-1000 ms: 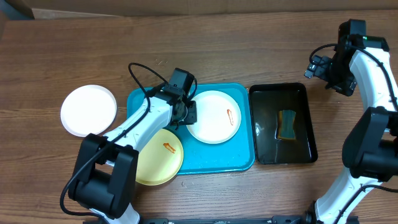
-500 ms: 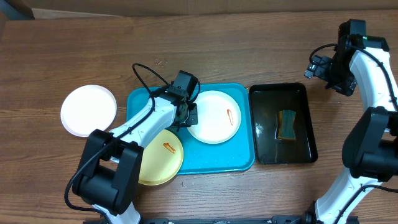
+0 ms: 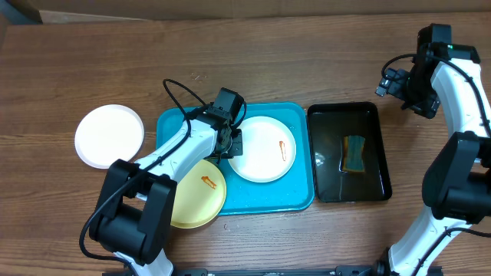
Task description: Clean dirty plates on tray and stack at the side
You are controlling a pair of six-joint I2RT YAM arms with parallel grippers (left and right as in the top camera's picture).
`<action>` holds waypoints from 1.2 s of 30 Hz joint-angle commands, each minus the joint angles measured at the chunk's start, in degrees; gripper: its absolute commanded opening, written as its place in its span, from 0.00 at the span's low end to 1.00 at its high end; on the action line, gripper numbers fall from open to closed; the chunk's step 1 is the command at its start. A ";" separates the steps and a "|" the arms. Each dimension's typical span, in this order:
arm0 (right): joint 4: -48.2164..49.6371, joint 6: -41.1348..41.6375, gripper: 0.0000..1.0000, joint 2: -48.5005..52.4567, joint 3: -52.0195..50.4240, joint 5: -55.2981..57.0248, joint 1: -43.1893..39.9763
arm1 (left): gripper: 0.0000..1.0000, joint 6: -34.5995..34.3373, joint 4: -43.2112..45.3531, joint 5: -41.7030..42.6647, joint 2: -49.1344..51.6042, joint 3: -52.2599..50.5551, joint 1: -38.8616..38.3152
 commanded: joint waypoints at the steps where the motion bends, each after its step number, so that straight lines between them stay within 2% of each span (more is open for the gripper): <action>1: 0.15 0.04 1.00 -1.33 0.96 0.20 -0.20 | 0.20 0.33 0.76 0.26 0.59 -0.07 -0.33; 4: 0.15 0.07 1.00 -1.33 0.96 0.17 -0.20 | 0.35 0.35 2.91 0.15 0.59 -0.07 -0.31; 6: 0.15 0.07 1.00 -1.33 0.96 0.17 -0.20 | 0.36 0.33 4.66 -0.98 0.59 -0.07 -0.31; 11: 0.15 0.07 1.00 -1.33 0.96 0.20 -0.20 | 0.25 0.33 6.14 -3.37 0.59 -0.09 -0.33; 16: 0.15 0.07 1.00 -1.33 0.96 0.20 -0.20 | 0.22 0.31 5.44 -4.07 0.61 -0.48 -0.37; 17: 0.15 0.07 1.00 -1.33 0.96 0.20 -0.20 | 0.19 0.33 5.44 -4.33 0.63 -0.52 -0.37; 19: 0.15 0.07 1.00 -1.33 0.96 0.20 -0.20 | 0.06 0.31 5.46 -5.03 0.68 -0.52 -0.31; 26: -1.84 0.07 1.00 -1.33 0.96 -2.19 -0.20 | 0.11 -0.39 5.18 -5.16 1.31 -0.55 -0.37; 30: -5.03 -1.49 1.00 -1.49 1.36 -3.26 -0.20 | 0.17 -0.52 4.90 -5.07 2.71 -0.55 -0.37; 31: -6.12 -1.92 0.99 -1.49 1.81 -3.21 -0.20 | 0.18 -0.50 4.92 -5.07 2.84 -0.55 -0.37; 33: -9.99 -1.81 0.85 -1.49 3.93 -3.06 -0.20 | 0.19 -0.52 4.94 -5.05 2.82 -0.52 -0.37; 36: -16.09 -1.25 0.79 -2.10 6.60 -3.26 0.96 | 0.22 -0.52 5.16 -4.85 2.82 -0.52 -0.37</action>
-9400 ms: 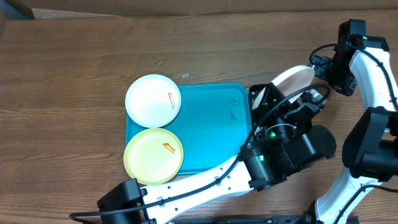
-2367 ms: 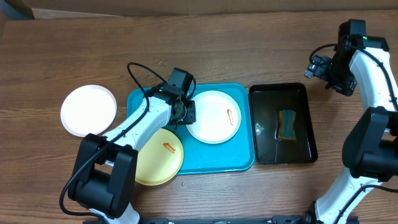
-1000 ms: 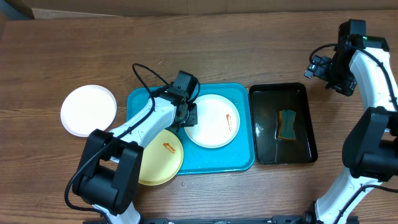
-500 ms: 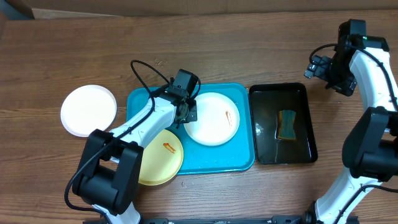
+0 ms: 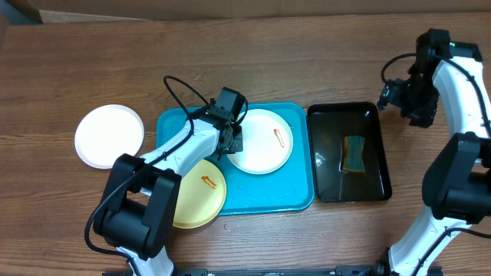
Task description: Clean dirty plates on tray and stack at the side
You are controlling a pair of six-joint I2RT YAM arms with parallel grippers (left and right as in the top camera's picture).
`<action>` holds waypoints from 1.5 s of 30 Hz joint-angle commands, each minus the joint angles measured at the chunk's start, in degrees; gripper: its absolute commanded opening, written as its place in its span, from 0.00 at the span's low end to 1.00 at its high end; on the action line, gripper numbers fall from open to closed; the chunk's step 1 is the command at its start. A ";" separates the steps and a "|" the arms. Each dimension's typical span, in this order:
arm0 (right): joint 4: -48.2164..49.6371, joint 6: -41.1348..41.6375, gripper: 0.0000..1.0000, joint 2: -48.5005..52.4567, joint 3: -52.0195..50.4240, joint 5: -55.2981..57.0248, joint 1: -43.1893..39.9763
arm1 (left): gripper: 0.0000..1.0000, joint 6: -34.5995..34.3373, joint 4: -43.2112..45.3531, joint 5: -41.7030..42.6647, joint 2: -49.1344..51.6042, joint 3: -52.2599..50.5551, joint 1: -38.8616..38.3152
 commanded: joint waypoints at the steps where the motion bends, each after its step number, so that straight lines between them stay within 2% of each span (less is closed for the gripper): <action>1: -4.90 -0.11 0.76 -2.47 4.46 -0.68 1.62 | 0.22 -0.37 0.09 -0.68 0.83 -0.37 -0.37; 4: -9.53 -0.11 0.70 -2.82 4.37 -0.66 4.31 | 0.23 -0.37 0.31 0.17 0.83 -0.37 -0.37; 11: -11.63 7.15 0.70 -2.80 -2.58 1.66 11.41 | 0.25 -0.35 0.28 0.17 0.83 -0.37 -0.37; 19: -2.51 7.69 0.70 -2.75 -15.91 4.55 16.87 | 0.25 -0.37 0.39 0.17 0.83 -0.37 -0.37; 24: 3.89 7.65 0.69 -2.75 -22.71 4.44 16.98 | 0.26 -0.35 0.37 0.17 0.83 -0.37 -0.37; 25: 4.83 7.65 0.66 -2.73 -23.96 4.33 16.98 | 0.26 -0.35 0.37 0.17 0.83 -0.37 -0.37; 27: 6.12 7.61 0.51 -2.73 -25.68 2.99 16.98 | 0.27 -0.37 0.39 0.17 0.83 -0.37 -0.37; 28: 6.71 7.56 0.37 -2.73 -26.51 1.92 16.98 | 0.27 -0.37 0.39 0.17 0.83 -0.37 -0.37; 29: 7.08 7.54 0.18 -2.73 -27.23 1.22 16.98 | 0.27 -0.37 0.46 0.17 0.83 -0.37 -0.37; 30: 7.13 7.32 0.09 -2.75 -27.54 1.01 16.98 | 0.27 -0.37 0.50 0.17 0.83 -0.37 -0.37; 31: 7.02 7.15 0.06 -2.75 -27.61 1.01 16.98 | 0.27 -0.37 0.50 0.17 0.83 -0.37 -0.37; 34: 4.90 6.69 0.06 -2.75 -26.99 0.24 16.98 | 0.29 -0.37 0.48 0.17 0.83 -0.37 -0.37; 35: 3.82 5.38 0.15 -2.75 -26.43 -0.61 16.96 | 0.31 -0.37 0.48 0.17 0.83 -0.37 -0.37; 37: 1.31 2.73 0.67 -2.75 -24.28 -2.03 16.96 | 0.32 -0.37 0.48 0.17 0.83 -0.37 -0.37; 39: -1.33 2.16 0.72 -2.75 -21.46 -1.70 16.96 | 0.33 -0.37 0.50 0.20 0.83 -0.37 -0.37; 45: -2.62 2.45 0.72 -2.75 -17.40 4.11 16.96 | 0.34 -0.35 0.42 0.22 0.83 -0.37 -0.37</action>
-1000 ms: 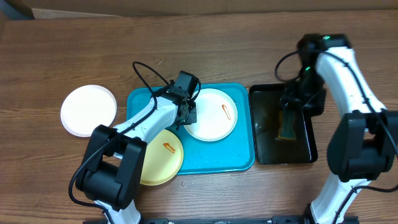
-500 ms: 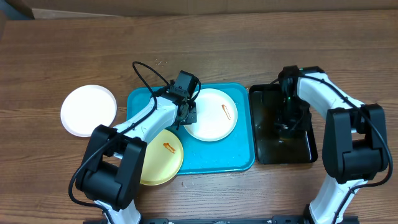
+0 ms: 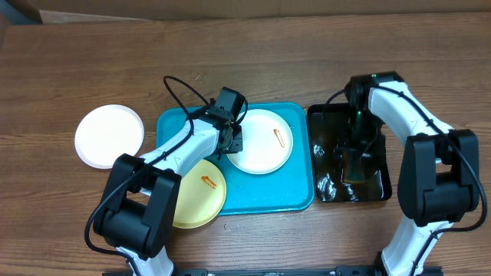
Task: Clean dirty plates on tray and stack at the side
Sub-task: 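Lower the right gripper into the black tray and grasp the sponge, then rub the sponge in the black tray's water with the right gripper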
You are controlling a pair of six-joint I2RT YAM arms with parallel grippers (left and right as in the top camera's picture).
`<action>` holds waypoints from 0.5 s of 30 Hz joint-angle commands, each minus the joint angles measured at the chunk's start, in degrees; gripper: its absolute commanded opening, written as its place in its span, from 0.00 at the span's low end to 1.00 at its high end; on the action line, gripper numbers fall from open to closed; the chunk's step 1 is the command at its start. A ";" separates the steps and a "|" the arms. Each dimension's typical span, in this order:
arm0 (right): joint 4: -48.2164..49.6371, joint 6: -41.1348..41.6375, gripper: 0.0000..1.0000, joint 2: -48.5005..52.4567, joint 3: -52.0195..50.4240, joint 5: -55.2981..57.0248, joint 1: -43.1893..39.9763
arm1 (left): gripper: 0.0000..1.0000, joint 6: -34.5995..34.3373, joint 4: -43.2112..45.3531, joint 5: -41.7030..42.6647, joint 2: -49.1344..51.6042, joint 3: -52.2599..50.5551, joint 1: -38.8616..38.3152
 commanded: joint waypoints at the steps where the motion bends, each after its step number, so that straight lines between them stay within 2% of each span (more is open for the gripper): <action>1: 0.83 -0.57 0.72 -1.22 1.27 3.15 0.11 | 0.34 -0.35 0.04 0.15 0.83 -0.33 -0.37; 9: 7.56 -0.35 0.64 -1.20 -2.73 1.60 0.13 | 0.34 -0.37 0.07 0.31 0.83 -0.33 -0.37; 10: 8.59 -0.39 0.59 -1.20 -3.30 0.87 0.13 | 0.34 -0.37 0.07 0.31 0.83 -0.33 -0.37; 11: 9.44 -0.37 0.48 -1.20 -3.82 0.59 0.13 | 0.34 -0.37 0.07 0.31 0.83 -0.33 -0.37; 13: 10.62 -0.37 0.18 -1.20 -4.85 0.50 0.13 | 0.34 -0.37 0.04 0.28 0.83 -0.33 -0.37; 15: 10.60 -0.35 0.15 -1.20 -4.96 0.44 0.13 | 0.34 -0.35 0.02 0.28 0.83 -0.33 -0.37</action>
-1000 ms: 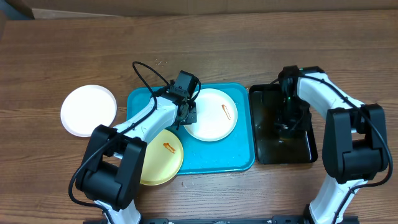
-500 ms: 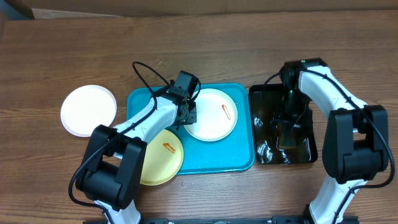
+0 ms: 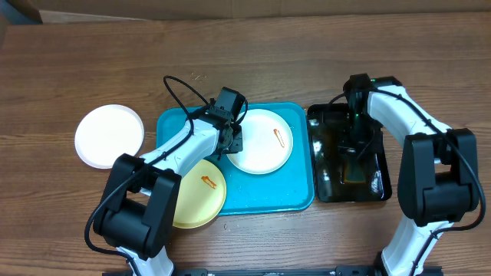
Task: Clean dirty plates on tray and stack at the side
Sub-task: 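Rub the sponge in the black tray's water with the right gripper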
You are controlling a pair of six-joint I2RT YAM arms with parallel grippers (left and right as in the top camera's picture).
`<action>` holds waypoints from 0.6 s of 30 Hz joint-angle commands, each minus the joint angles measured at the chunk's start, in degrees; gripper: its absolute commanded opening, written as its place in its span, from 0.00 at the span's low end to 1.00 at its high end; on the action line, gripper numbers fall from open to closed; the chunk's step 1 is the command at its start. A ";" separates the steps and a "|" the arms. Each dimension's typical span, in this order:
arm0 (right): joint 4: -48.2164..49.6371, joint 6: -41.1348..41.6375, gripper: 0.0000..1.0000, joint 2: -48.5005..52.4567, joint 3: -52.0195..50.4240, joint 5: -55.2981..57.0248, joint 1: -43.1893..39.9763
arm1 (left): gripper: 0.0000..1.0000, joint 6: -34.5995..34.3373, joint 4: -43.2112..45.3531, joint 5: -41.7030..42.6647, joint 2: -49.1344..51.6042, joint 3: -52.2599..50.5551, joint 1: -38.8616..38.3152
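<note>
On the blue tray (image 3: 295, 195) a white plate (image 3: 257, 149) with an orange smear (image 3: 281, 138) has its left rim in my left gripper (image 3: 231, 144), which is shut on it. A yellow plate (image 3: 192, 201) with its own orange smear (image 3: 207, 182) hangs over the tray's front left corner. My right gripper (image 3: 354, 152) reaches down into the black basin (image 3: 328, 115) of water, right over the sponge (image 3: 354, 172), which is mostly hidden beneath it. Its jaws cannot be made out from above.
A clean white plate (image 3: 109, 136) lies on the wooden table left of the tray. The basin stands directly right of the tray. Both arms' bases sit at the table's front edge.
The right gripper stays down in the basin over the sponge, shifted only slightly, and the water's ripples have changed. The left gripper and both dirty plates have not moved.
First the left gripper held the white plate's left rim while the right gripper hung high at the far right. Then the white plate sat a little further back on the tray. Later the right gripper was down in the basin on the sponge, where it remains.
</note>
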 commanded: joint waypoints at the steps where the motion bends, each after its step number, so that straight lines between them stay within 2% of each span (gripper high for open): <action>1: 0.33 0.11 0.26 -1.20 -0.79 -1.07 0.13 | 0.34 -0.35 0.04 0.28 0.83 -0.33 -0.37; 2: 0.17 0.09 0.52 -1.22 -0.55 -1.36 0.13 | 0.35 -0.35 0.04 0.28 0.83 -0.33 -0.37; 3: 0.15 0.09 0.59 -1.22 -0.20 -1.33 0.11 | 0.35 -0.35 0.07 0.28 0.83 -0.33 -0.37; 9: 2.62 -0.13 0.60 -1.22 3.21 -0.61 -0.26 | 0.39 -0.35 0.15 0.31 0.83 -0.33 -0.37; 11: 4.37 -0.13 0.56 -1.22 3.32 -0.24 -0.26 | 0.40 -0.35 0.04 0.28 0.83 -0.33 -0.37; 14: 5.33 -0.11 0.21 -1.22 3.32 -0.26 -0.26 | 0.40 -0.35 0.02 0.28 0.83 -0.33 -0.37; 15: 5.33 -0.11 0.13 -1.22 3.32 -0.26 -0.26 | 0.40 -0.35 0.04 0.28 0.83 -0.33 -0.37; 16: 5.33 -0.11 0.12 -1.22 3.32 -0.26 -0.26 | 0.40 -0.35 0.04 0.28 0.83 -0.33 -0.37; 17: 5.33 -0.11 0.17 -1.22 3.32 -0.26 -0.26 | 0.40 -0.35 0.07 0.28 0.83 -0.33 -0.37; 18: 5.31 -0.11 0.43 -1.22 3.34 -0.28 -0.26 | 0.40 -0.35 0.07 0.28 0.83 -0.33 -0.37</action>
